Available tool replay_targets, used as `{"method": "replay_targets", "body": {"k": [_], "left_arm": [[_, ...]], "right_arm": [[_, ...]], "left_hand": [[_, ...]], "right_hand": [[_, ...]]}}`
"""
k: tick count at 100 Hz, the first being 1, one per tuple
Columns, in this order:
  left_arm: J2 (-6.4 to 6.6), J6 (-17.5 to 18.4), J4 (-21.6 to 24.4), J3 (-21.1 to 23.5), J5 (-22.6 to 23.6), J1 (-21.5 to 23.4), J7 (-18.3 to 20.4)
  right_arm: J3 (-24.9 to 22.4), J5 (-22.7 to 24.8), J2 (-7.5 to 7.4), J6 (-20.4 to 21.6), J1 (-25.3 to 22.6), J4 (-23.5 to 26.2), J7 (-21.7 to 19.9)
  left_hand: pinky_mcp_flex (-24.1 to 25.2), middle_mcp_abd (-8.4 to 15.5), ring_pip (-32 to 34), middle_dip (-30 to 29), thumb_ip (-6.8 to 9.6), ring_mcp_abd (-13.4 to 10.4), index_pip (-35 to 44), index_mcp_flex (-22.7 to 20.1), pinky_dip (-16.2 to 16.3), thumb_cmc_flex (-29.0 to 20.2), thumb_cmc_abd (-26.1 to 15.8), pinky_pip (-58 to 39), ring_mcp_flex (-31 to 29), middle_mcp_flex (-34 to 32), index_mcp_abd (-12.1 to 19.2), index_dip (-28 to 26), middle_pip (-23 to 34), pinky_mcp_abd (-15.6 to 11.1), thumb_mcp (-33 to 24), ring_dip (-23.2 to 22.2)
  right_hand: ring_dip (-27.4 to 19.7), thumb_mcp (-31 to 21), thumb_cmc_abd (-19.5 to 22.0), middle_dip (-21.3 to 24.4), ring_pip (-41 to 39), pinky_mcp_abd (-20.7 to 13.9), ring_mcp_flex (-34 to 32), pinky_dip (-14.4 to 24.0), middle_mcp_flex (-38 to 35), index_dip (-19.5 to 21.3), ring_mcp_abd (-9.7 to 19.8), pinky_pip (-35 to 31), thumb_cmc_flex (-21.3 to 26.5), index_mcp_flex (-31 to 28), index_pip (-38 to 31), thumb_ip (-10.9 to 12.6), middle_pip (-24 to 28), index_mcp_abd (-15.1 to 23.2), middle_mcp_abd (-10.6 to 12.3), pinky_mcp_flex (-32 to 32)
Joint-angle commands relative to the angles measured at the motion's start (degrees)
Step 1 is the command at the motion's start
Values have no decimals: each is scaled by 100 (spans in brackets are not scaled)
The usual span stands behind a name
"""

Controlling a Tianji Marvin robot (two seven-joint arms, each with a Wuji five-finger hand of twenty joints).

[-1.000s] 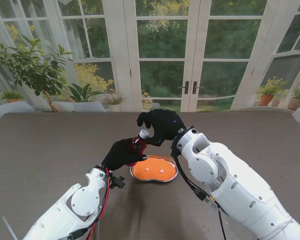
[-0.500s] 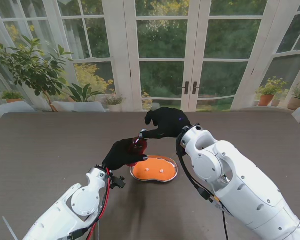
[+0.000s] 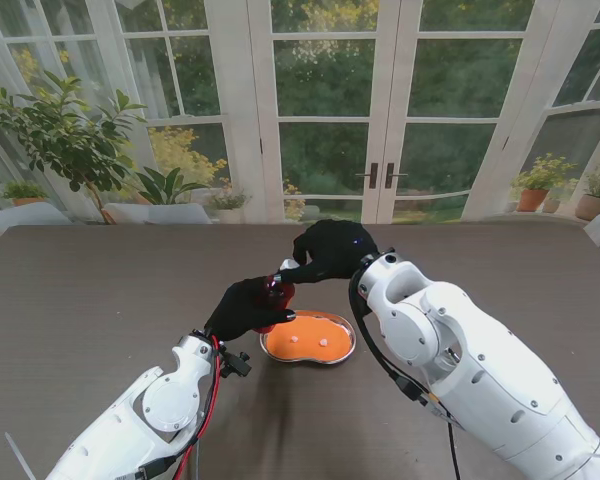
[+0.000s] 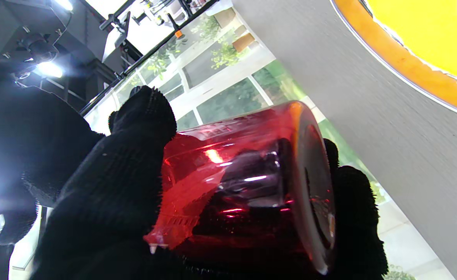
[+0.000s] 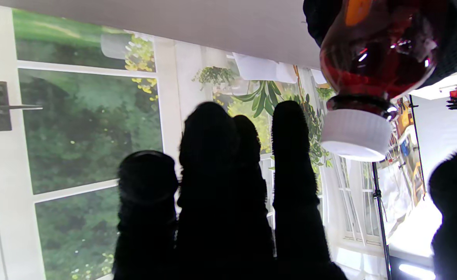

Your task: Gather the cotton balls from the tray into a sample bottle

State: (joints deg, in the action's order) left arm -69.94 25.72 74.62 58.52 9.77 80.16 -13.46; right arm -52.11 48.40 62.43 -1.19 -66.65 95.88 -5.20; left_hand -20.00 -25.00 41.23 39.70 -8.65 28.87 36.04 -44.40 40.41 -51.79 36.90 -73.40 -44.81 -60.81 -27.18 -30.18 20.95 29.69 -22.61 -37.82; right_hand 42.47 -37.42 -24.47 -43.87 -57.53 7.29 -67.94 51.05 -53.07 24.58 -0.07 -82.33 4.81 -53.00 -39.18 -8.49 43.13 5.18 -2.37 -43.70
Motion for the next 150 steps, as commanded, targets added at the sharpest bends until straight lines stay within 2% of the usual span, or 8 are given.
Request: {"method": "replay_targets", "body": {"k": [1,61,67,74,76,79,83,150], "left_arm": [[-13,-7,30,6,-15,5,108],[-5,-21,36,2,-47,8,152],[-4,-24,38,1,-50,9,156],[-3,-27,41,2,-53,12,161],[-3,-28,43,3,-54,13,163],[-2,-31,46,4,-56,15,164],[-2,-33,49,6,-56,17,163],[0,-51,51,6,-57,19,173]], "right_arm": [[37,23,23,70,13,-8,-53],[73,-77,50,388,69,-134,115],[76,-121,54,416,81,-150,119],[75,-158,55,451,91,-163,109],[75,-164,54,467,95,-169,109],[73,-177,53,486,99,-173,102],[69,-200,52,499,102,-173,83],[-26,-608,107,856,115,-364,249]], "left_hand": [[260,394,27,66,106,188,729,-914,-35,-846,-1366,124,-94,-382,1031,3,31,-191,-760,29],[277,387,24,65,103,195,712,-919,-36,-821,-1379,133,-88,-381,1021,0,21,-186,-758,29],[278,393,25,64,103,185,710,-919,-37,-818,-1382,135,-85,-371,1030,-1,17,-189,-757,29],[283,386,23,64,104,191,709,-919,-39,-821,-1380,139,-83,-373,1022,-3,18,-185,-758,29],[284,389,21,64,104,192,707,-916,-39,-821,-1381,140,-78,-374,1025,-3,18,-185,-757,30],[286,388,19,64,103,191,708,-919,-39,-819,-1379,141,-76,-375,1026,-4,18,-186,-755,30],[289,391,20,64,102,189,705,-914,-40,-816,-1383,143,-79,-371,1027,-3,16,-187,-753,30],[289,387,28,68,109,202,705,-925,-36,-834,-1385,134,-86,-379,1024,-14,25,-188,-745,26]], "right_hand": [[71,35,-116,-109,-152,60,-281,108,-128,196,32,-303,181,-116,-120,126,93,146,102,-57],[38,1300,74,-143,-164,69,-650,-23,-618,433,192,-411,2258,25,-362,246,201,453,346,-289],[50,1591,102,-129,-165,86,-664,-35,-656,404,183,-418,2535,40,-411,288,199,457,348,-300],[55,2767,338,-124,-157,75,-657,-37,-680,-393,198,-421,3402,173,-872,327,195,558,372,-300],[54,1391,-34,-121,-152,47,-659,-42,-695,-648,226,-420,2916,326,-1254,44,195,659,383,-309],[55,-1605,-746,-116,-155,61,-664,-43,-715,-905,215,-423,1892,421,-1455,-652,192,702,396,-308],[55,-2746,-1070,-114,-156,62,-669,-44,-746,-1005,214,-424,1602,488,-1621,-931,195,725,406,-315],[165,-3502,-1639,-355,-488,-17,-771,-91,-1534,-1101,324,-486,2043,132,-2238,-1042,215,853,720,-530]]}}
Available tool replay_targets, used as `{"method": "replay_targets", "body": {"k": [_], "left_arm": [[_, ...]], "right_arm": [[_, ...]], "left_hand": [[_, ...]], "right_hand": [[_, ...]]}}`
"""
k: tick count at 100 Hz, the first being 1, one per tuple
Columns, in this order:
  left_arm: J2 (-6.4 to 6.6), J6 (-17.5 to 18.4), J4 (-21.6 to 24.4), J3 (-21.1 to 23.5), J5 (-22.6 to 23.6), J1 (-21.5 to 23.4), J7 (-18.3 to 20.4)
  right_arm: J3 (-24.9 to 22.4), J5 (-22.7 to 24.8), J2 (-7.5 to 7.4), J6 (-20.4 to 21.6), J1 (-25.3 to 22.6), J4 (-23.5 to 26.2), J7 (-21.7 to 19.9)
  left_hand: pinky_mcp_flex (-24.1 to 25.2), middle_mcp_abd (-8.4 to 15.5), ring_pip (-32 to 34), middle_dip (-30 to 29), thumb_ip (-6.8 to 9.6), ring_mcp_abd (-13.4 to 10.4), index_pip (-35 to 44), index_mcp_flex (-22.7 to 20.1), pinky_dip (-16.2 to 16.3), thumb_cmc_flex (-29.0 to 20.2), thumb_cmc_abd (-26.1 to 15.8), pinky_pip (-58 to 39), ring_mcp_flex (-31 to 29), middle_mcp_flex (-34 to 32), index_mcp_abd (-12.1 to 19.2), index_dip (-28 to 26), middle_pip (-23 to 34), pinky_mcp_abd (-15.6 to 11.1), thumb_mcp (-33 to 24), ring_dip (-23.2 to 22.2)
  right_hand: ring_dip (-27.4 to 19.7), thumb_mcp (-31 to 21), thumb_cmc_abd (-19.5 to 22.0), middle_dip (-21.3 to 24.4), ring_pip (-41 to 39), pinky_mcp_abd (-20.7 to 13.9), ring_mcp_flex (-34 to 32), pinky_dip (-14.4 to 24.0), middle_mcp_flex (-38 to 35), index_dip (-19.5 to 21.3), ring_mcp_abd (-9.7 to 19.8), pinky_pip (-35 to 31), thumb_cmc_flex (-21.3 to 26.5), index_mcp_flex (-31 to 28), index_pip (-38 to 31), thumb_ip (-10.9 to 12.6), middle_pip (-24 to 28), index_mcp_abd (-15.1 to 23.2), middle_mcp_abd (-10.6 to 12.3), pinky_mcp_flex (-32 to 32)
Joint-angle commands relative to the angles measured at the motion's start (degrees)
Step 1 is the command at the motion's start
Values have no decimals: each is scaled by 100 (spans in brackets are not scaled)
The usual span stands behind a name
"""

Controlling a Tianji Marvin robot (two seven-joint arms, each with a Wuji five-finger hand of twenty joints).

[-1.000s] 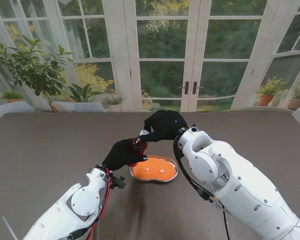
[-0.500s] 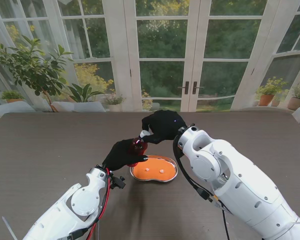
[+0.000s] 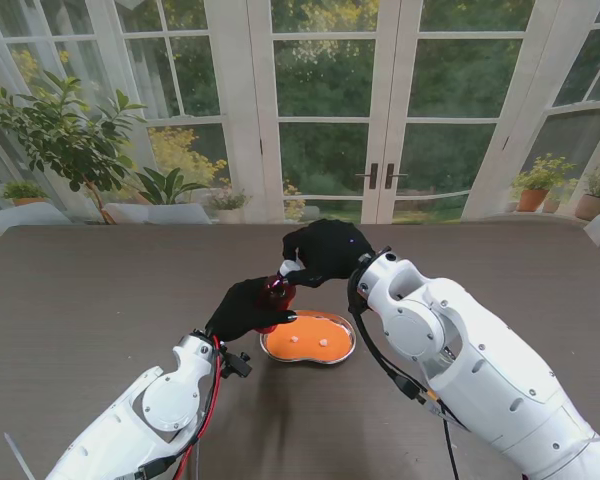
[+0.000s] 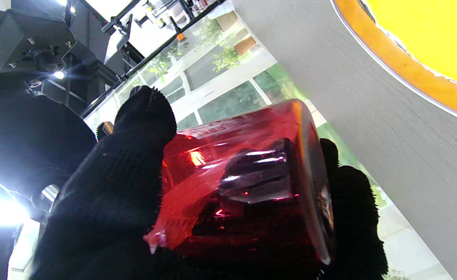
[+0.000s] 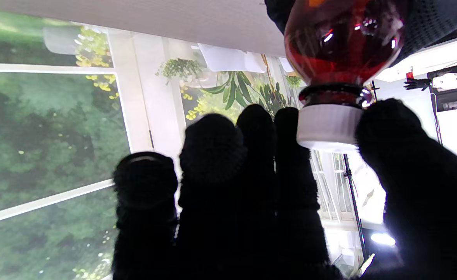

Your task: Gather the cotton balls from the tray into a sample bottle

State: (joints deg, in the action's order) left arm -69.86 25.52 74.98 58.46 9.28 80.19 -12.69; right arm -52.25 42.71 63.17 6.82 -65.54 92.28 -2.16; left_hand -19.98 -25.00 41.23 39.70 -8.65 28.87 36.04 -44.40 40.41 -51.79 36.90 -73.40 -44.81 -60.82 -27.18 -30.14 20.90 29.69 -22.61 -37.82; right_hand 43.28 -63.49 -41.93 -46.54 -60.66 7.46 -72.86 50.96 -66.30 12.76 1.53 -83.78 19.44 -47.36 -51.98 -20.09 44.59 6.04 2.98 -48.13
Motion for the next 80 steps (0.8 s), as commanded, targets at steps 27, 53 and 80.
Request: {"method": "replay_targets", "body": {"k": [27,53,80], "left_arm": [[-3,-44,19,14,-2,19,108],[1,-57,19,12,-3,22,122],[2,-58,17,9,-4,23,127]], "right_arm": [[-64,-111,45,163,13,-82,8],[-128,-95,58,292,1,-156,142],[-92,-124,90,463,13,-258,320]], "left_hand": [[286,378,29,69,109,212,702,-929,-34,-839,-1384,132,-82,-383,1005,-20,32,-184,-746,24],[284,383,31,71,111,200,702,-926,-33,-846,-1389,130,-84,-385,1003,-25,34,-182,-738,23],[284,388,29,71,111,196,702,-925,-33,-844,-1397,131,-81,-382,1016,-26,34,-182,-731,24]], "right_hand": [[65,-1030,-19,-135,-257,-78,-282,-118,-304,161,254,-344,670,-430,-1106,105,47,866,247,-146],[67,-1197,-215,-146,-341,-116,-284,-150,-325,132,299,-340,767,-435,-1159,100,23,960,264,-191],[53,-1392,-530,-61,-362,-148,-278,-181,-305,42,330,-328,1005,-442,-1160,110,-121,1007,279,-240]]}}
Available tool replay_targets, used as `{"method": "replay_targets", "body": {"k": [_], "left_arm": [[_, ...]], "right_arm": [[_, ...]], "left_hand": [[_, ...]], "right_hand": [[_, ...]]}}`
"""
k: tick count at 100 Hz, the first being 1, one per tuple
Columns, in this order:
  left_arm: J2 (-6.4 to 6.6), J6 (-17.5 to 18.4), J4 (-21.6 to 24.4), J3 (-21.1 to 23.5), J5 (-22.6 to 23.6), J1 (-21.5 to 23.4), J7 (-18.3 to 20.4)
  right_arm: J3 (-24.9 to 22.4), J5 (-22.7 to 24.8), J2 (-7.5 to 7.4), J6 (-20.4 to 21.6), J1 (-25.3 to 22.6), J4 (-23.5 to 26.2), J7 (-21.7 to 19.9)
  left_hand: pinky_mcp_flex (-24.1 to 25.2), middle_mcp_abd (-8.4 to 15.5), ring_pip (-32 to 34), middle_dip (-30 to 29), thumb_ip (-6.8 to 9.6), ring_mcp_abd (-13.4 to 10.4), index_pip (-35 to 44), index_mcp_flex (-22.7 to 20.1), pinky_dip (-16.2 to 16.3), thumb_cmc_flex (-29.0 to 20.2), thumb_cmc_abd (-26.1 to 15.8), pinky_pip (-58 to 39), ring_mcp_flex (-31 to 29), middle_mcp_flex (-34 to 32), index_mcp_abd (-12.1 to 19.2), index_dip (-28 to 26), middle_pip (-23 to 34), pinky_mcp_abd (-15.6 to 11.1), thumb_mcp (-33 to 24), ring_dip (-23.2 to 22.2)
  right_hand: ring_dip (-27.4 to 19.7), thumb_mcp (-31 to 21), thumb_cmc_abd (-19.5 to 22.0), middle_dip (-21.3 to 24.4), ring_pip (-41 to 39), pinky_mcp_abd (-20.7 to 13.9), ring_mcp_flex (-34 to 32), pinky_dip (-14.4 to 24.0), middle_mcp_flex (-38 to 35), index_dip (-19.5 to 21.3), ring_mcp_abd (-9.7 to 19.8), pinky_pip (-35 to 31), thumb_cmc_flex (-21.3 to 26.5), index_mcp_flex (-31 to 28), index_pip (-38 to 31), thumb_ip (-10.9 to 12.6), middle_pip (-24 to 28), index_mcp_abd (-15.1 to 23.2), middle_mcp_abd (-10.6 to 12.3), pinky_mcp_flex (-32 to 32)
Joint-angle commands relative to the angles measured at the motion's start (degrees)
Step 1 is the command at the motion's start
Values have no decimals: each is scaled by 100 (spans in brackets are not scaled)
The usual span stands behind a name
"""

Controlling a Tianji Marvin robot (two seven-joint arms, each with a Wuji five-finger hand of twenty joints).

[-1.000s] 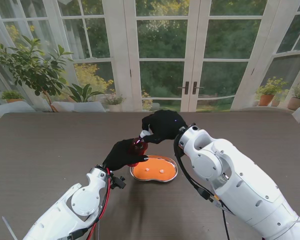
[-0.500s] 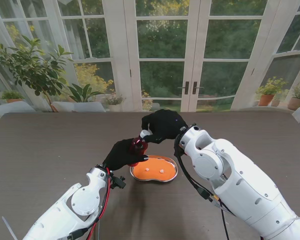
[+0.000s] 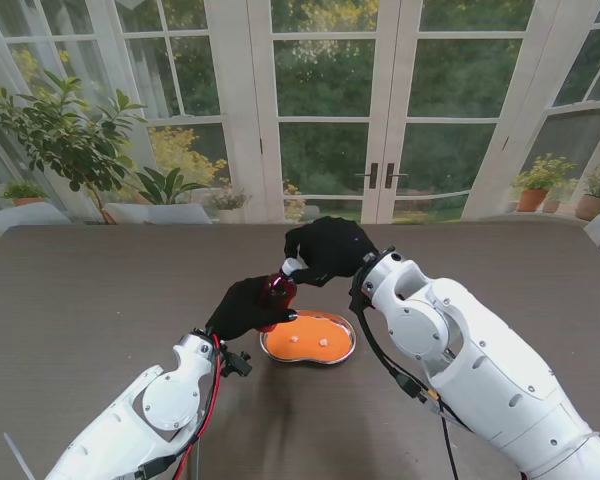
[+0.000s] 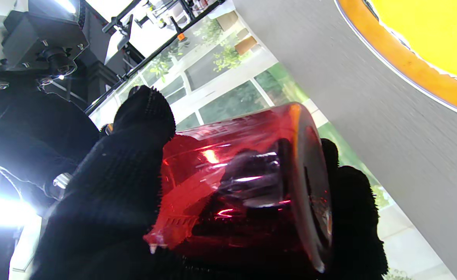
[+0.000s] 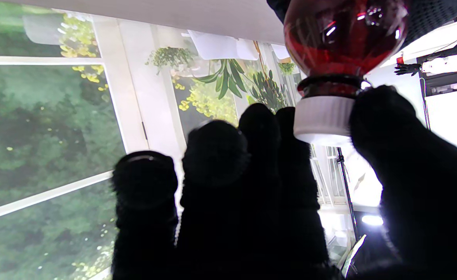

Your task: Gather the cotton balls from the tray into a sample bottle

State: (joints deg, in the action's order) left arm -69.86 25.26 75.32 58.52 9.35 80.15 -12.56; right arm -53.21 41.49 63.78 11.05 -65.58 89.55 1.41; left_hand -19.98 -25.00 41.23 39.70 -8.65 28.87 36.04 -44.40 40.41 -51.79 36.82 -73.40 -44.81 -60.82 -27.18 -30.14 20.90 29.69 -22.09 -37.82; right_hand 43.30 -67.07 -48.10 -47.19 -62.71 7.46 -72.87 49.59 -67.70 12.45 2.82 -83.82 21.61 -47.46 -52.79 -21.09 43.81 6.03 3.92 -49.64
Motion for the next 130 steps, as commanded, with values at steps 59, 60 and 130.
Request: {"method": "replay_targets", "body": {"k": [59,60,130], "left_arm": [[2,-24,-29,3,-9,21,117],[2,-24,-30,3,-9,20,117],[-10,20,-63,-9,3,2,81]], "right_arm": [[86,259,35,190,43,-59,201],[85,266,34,188,42,-56,199],[-176,134,-95,-623,-148,460,-695]], "left_hand": [[291,386,25,67,112,199,696,-928,-35,-835,-1397,137,-77,-379,1015,-26,29,-183,-778,26],[292,387,25,67,112,197,693,-926,-35,-837,-1396,137,-76,-380,1008,-24,29,-183,-779,25],[289,398,28,70,121,184,711,-935,-33,-941,-1436,135,-92,-394,983,-63,32,-184,-748,26]], "right_hand": [[-76,-1204,-1438,135,407,-316,-281,-126,515,585,366,-111,536,120,180,-162,-330,307,104,7],[-88,-1210,-1436,143,447,-325,-289,-127,539,670,372,-98,512,126,223,-137,-319,284,97,19],[-62,846,1505,998,700,-16,440,250,1581,783,-240,48,-2037,981,1342,889,-490,-663,-586,724]]}}
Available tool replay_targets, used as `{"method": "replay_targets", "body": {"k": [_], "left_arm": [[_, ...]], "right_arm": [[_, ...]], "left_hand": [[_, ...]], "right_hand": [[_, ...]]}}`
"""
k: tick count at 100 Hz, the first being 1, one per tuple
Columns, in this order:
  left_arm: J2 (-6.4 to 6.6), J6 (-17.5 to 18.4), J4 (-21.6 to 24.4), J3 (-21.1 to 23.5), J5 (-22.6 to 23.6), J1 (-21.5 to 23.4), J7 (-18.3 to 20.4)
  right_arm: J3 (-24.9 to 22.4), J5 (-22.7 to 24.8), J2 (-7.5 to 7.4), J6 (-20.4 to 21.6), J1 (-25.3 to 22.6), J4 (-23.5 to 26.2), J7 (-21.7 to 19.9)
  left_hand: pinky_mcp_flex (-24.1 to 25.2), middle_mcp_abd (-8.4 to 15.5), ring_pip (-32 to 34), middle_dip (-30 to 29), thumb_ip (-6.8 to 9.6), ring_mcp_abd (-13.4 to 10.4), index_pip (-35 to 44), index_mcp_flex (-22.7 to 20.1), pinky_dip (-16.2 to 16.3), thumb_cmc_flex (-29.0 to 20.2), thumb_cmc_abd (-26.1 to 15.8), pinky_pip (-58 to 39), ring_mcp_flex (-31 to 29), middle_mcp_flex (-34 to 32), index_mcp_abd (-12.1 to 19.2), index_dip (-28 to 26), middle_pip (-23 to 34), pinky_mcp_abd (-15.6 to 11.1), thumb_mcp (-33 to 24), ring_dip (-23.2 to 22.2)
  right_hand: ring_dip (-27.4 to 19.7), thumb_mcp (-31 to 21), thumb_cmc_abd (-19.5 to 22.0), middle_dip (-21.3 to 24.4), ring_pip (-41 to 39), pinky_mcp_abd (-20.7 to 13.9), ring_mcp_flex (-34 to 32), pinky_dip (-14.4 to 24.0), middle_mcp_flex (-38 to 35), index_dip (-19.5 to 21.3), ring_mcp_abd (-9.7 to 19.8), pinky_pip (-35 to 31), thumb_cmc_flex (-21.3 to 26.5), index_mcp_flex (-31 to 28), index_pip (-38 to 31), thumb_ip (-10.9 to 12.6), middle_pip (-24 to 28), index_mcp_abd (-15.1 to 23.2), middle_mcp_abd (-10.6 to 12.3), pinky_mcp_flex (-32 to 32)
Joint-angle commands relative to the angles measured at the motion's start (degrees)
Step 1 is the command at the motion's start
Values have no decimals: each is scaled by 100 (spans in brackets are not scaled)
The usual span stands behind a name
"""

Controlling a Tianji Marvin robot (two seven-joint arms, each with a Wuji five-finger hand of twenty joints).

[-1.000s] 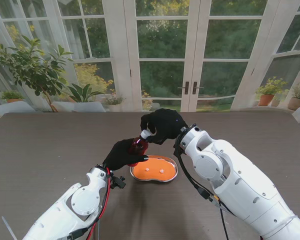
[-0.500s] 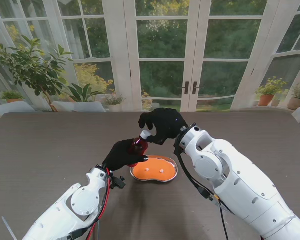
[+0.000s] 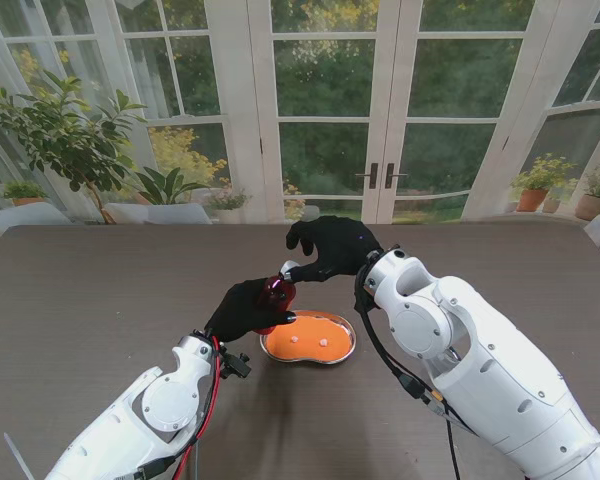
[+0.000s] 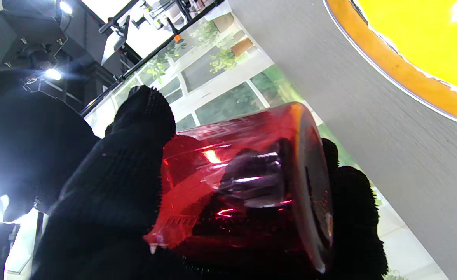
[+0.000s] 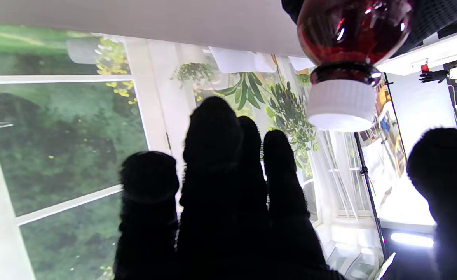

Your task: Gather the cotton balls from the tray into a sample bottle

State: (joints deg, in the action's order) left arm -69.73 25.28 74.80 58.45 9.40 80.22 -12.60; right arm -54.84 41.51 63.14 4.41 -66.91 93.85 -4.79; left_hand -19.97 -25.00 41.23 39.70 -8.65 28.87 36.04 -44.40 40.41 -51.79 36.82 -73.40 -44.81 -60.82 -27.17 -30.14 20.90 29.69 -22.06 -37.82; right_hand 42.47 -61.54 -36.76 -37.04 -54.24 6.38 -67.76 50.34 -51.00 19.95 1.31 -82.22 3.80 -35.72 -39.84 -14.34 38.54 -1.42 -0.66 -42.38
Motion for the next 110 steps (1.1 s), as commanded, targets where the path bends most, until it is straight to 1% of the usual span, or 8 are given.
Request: {"method": "replay_targets", "body": {"k": [1,14,41,79,83,89,101,110], "left_arm": [[-22,21,-13,-3,-3,-6,83],[-31,43,-36,-22,-20,-19,74],[-40,67,-64,-66,-54,-34,83],[-40,77,-53,-51,-37,-27,62],[-39,75,-51,-50,-39,-25,65],[-38,69,-45,-48,-39,-22,69],[-35,63,-40,-46,-35,-21,75],[-34,58,-36,-44,-35,-19,76]], "right_arm": [[-14,142,-34,28,-15,34,-88],[9,170,-55,-86,-7,79,-223],[172,240,-63,-148,86,18,-292],[316,268,-25,-42,178,-146,-87],[322,252,-17,-13,184,-171,-51],[326,228,-8,15,187,-195,-7],[317,185,-4,85,195,-222,6],[301,145,-5,184,203,-247,10]], "left_hand": [[286,393,26,70,122,190,710,-934,-33,-943,-1436,134,-89,-392,978,-63,31,-185,-748,27],[286,400,25,71,124,187,715,-934,-33,-945,-1447,134,-91,-403,985,-69,36,-188,-720,28],[282,405,30,72,134,180,721,-945,-32,-950,-1450,130,-100,-408,994,-71,39,-194,-697,29],[277,399,30,70,136,194,714,-955,-30,-931,-1453,127,-104,-421,996,-66,37,-181,-697,31],[279,392,27,70,137,202,715,-960,-30,-934,-1448,128,-100,-418,993,-68,35,-183,-699,32],[283,389,26,69,136,200,712,-957,-31,-928,-1455,130,-97,-415,993,-67,32,-184,-698,32],[282,385,26,70,135,208,707,-954,-30,-928,-1450,129,-97,-420,993,-67,31,-179,-701,32],[281,387,26,70,135,208,707,-958,-29,-924,-1457,126,-94,-417,990,-69,27,-181,-703,31]], "right_hand": [[21,341,430,-24,-155,95,-83,176,-105,43,-90,-117,-265,-218,49,220,41,90,-130,-10],[26,1107,950,-164,-221,151,-224,200,-379,235,-148,-195,-158,-737,16,350,91,226,-128,-94],[48,1499,977,-308,-276,183,-416,198,-592,430,-107,-261,126,-1119,-74,454,162,277,-90,-239],[69,-155,333,-548,-450,170,-746,128,-961,878,32,-453,785,-1674,-683,427,454,706,118,-502],[65,-260,257,-553,-475,165,-763,83,-1008,387,38,-474,944,-1646,-953,54,466,797,140,-518],[77,-307,260,-551,-508,165,-762,78,-1035,203,50,-483,1089,-1585,-1113,-180,467,828,148,-526],[54,-548,396,-545,-482,98,-769,61,-1043,-135,95,-479,1353,-1353,-1496,-303,459,875,192,-528],[54,-780,132,-544,-470,52,-769,49,-1081,-367,144,-475,1529,-1245,-1841,-415,487,967,237,-524]]}}
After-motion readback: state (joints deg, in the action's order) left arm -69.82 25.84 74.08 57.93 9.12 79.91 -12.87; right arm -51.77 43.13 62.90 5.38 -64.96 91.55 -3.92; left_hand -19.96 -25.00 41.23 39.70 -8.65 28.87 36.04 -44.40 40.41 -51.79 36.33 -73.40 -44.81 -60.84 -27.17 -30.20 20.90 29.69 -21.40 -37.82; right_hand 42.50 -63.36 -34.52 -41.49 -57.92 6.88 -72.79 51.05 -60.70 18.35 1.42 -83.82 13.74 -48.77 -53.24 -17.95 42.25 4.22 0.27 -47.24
